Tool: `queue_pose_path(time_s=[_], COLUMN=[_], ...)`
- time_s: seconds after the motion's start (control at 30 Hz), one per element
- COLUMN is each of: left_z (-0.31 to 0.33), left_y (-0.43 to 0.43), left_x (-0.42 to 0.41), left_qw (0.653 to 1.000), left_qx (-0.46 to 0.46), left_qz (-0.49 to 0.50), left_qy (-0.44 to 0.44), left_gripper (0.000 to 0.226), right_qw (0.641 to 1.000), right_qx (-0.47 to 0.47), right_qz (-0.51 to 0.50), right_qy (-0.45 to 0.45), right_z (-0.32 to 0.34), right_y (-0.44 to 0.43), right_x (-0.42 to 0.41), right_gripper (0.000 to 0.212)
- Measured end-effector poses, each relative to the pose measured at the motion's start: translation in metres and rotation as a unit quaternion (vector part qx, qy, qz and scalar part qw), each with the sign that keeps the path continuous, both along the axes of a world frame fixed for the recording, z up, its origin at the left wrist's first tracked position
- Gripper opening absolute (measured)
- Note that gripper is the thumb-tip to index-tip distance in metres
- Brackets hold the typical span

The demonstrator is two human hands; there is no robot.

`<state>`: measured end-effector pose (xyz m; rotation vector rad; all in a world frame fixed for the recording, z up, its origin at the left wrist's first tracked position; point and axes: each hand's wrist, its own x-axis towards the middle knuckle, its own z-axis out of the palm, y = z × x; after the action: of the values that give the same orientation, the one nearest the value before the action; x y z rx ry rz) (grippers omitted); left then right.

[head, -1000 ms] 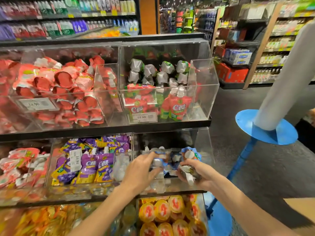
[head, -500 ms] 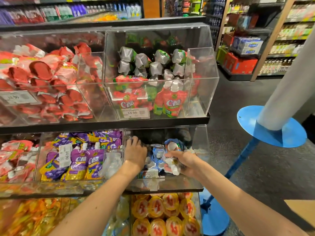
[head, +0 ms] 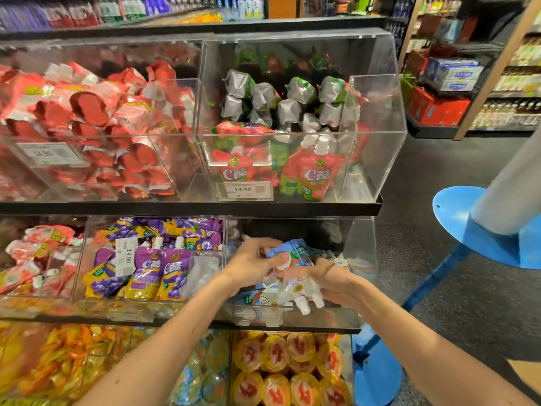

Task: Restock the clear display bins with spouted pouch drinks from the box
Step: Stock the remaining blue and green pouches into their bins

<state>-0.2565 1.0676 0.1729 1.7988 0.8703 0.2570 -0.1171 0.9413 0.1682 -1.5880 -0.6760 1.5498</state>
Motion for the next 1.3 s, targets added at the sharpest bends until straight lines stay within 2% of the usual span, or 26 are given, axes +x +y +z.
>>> queue_pose_path(time_s=[0.07, 0.13, 0.2, 0.27, 0.33, 0.4, 0.47, 0.53, 0.63, 0.7, 0.77, 0.83, 0.93, 1.03, 1.07, 1.2, 1.3], left_z=[0.009, 0.017, 0.023, 0.021, 0.014, 0.007, -0.001, -0.006, -0.012, -0.017, -0.024, -0.033, -0.044, -0.053, -0.056, -0.062, -0.060], left_y=[0.007, 0.010, 0.006, 0.003, 0.003, 0.002, 0.004, 0.007, 0.012, 0.015, 0.019, 0.020, 0.022, 0.026, 0.028, 0.023, 0.017], left_x=[-0.008, -0.015, -0.018, -0.015, -0.010, -0.007, -0.005, -0.004, 0.002, 0.009, 0.017, 0.025, 0.032, 0.037, 0.038, 0.039, 0.041], left_qw=[0.997, 0.984, 0.970, 0.957, 0.945, 0.937, 0.927, 0.915, 0.896, 0.886, 0.881, 0.877, 0.867, 0.858, 0.853, 0.838, 0.834], left_qx=[0.065, 0.164, 0.235, 0.285, 0.323, 0.347, 0.372, 0.399, 0.438, 0.454, 0.457, 0.456, 0.458, 0.462, 0.466, 0.472, 0.472], left_qz=[0.029, 0.060, 0.052, 0.018, -0.009, -0.032, -0.051, -0.055, -0.064, -0.076, -0.097, -0.120, -0.131, -0.134, -0.141, -0.140, -0.112], left_qy=[-0.019, -0.030, -0.046, -0.057, -0.041, -0.016, 0.002, 0.013, 0.040, 0.059, 0.074, 0.098, 0.147, 0.177, 0.186, 0.234, 0.263], left_gripper=[0.035, 0.042, 0.047, 0.050, 0.052, 0.051, 0.052, 0.053, 0.054, 0.052, 0.050, 0.051, 0.058, 0.068, 0.073, 0.076, 0.062], right_qw=[0.998, 0.991, 0.985, 0.984, 0.979, 0.967, 0.946, 0.919, 0.850, 0.818, 0.822, 0.833, 0.856, 0.863, 0.863, 0.860, 0.859], right_qx=[0.016, 0.018, 0.004, -0.002, -0.007, 0.009, 0.063, 0.109, 0.121, 0.146, 0.138, 0.130, 0.123, 0.085, 0.069, 0.077, 0.057], right_qz=[-0.050, -0.115, -0.154, -0.175, -0.202, -0.205, -0.186, -0.161, -0.133, -0.116, -0.084, -0.076, -0.043, 0.031, 0.040, 0.011, 0.006], right_qy=[0.040, 0.073, 0.075, 0.039, -0.039, -0.151, -0.256, -0.342, -0.496, -0.544, -0.546, -0.533, -0.501, -0.497, -0.499, -0.505, -0.508], right_z=[-0.003, -0.007, -0.017, -0.025, -0.025, -0.023, -0.018, -0.018, -0.026, -0.041, -0.061, -0.085, -0.088, -0.074, -0.072, -0.076, -0.078], right_y=[-0.005, -0.006, -0.007, -0.005, -0.002, 0.001, 0.001, -0.001, 0.004, 0.015, 0.028, 0.039, 0.042, 0.041, 0.042, 0.048, 0.045], right_x=[0.005, 0.012, 0.024, 0.029, 0.031, 0.031, 0.033, 0.037, 0.042, 0.048, 0.050, 0.052, 0.048, 0.051, 0.052, 0.055, 0.055], right_gripper=[0.037, 0.031, 0.029, 0.039, 0.045, 0.035, 0.024, 0.018, 0.015, 0.023, 0.034, 0.035, 0.039, 0.068, 0.066, 0.036, 0.034])
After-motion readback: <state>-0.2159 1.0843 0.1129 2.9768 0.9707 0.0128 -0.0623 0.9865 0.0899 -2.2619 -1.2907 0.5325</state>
